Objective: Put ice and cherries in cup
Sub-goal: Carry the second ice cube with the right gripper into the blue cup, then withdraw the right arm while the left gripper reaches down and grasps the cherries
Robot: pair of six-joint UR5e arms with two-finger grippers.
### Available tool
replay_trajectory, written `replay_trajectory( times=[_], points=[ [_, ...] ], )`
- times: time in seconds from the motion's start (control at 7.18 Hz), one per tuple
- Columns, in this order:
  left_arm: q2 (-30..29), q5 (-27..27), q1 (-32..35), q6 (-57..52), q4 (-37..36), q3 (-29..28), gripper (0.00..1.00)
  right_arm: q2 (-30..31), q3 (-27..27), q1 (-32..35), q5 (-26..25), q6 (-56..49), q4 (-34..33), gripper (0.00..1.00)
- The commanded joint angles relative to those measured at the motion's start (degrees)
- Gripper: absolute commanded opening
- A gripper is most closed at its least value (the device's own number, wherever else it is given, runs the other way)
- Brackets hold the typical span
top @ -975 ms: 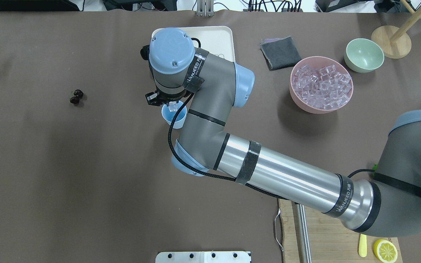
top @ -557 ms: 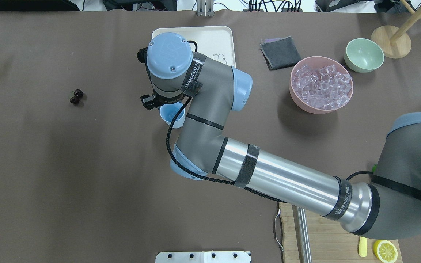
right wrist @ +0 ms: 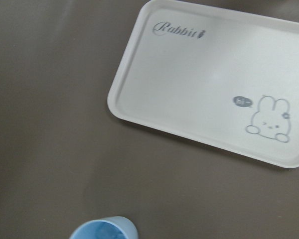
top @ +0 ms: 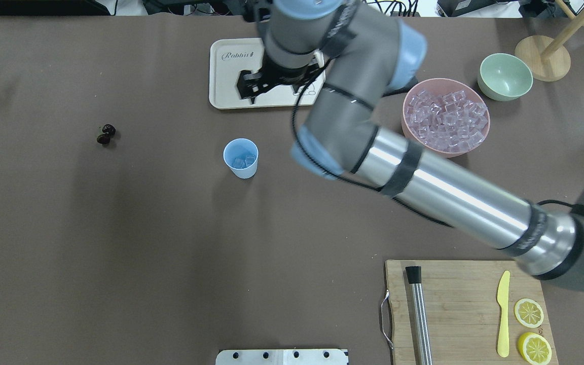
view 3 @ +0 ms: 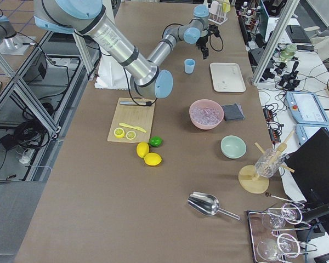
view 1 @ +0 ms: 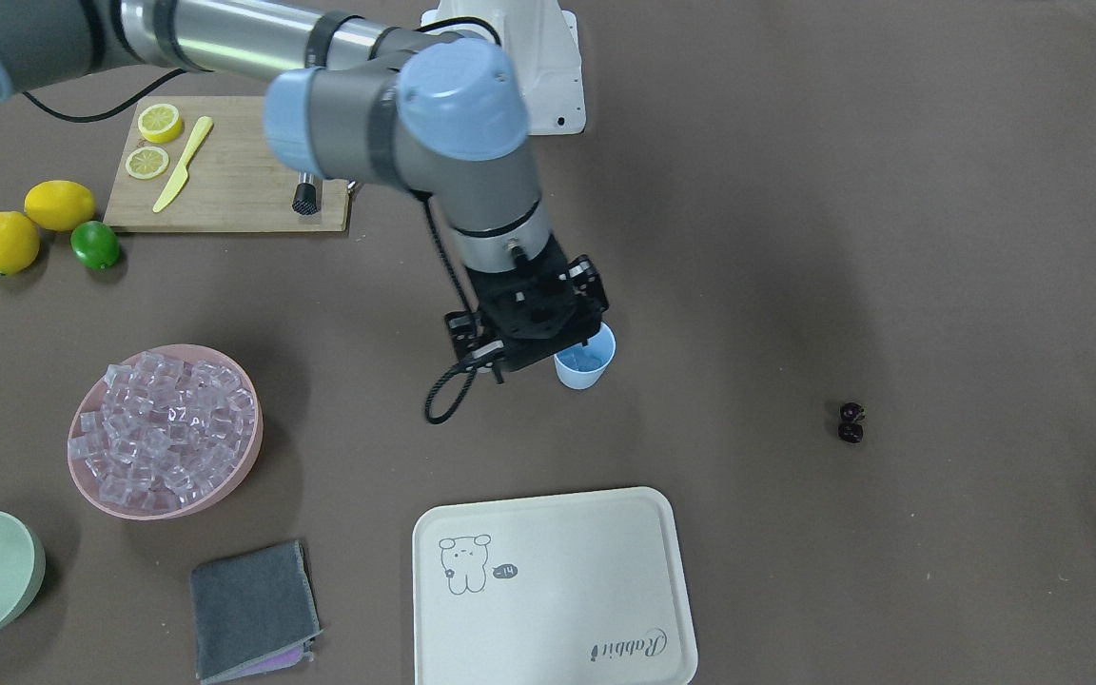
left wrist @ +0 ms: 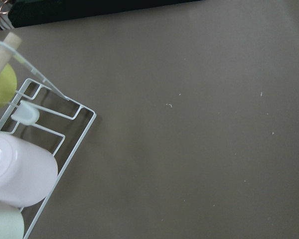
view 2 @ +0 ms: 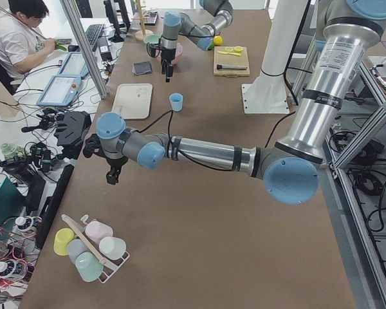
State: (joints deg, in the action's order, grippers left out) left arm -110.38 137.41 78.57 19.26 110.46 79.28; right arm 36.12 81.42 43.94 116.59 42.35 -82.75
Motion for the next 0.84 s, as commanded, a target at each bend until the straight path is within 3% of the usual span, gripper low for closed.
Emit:
replay_trajectory(
  times=[0.0, 0.14, 0.42, 0.7],
  points=[
    [-3.69, -5.26, -9.45, 13.55, 3.07, 1.14, 0.97, 17.25, 11.10, 15.30, 12.47, -17.82, -0.84, 0.98],
    [-3.88, -12.27, -15.15, 18.05, 5.18, 1.58, 0.97, 24.02, 15.39, 24.09, 20.96, -26.10, -1.71, 0.98],
    [-3.79, -14.71, -18.45, 18.44, 6.61, 0.63, 0.97, 38.27, 23.32, 31.70, 23.77, -39.05, -1.80, 0.98],
    [-3.79, -14.71, -19.59, 18.79, 12.72, -5.06, 0.98, 48.56, 28.16, 36.64, 25.18, -48.19, -1.80, 0.98]
  ],
)
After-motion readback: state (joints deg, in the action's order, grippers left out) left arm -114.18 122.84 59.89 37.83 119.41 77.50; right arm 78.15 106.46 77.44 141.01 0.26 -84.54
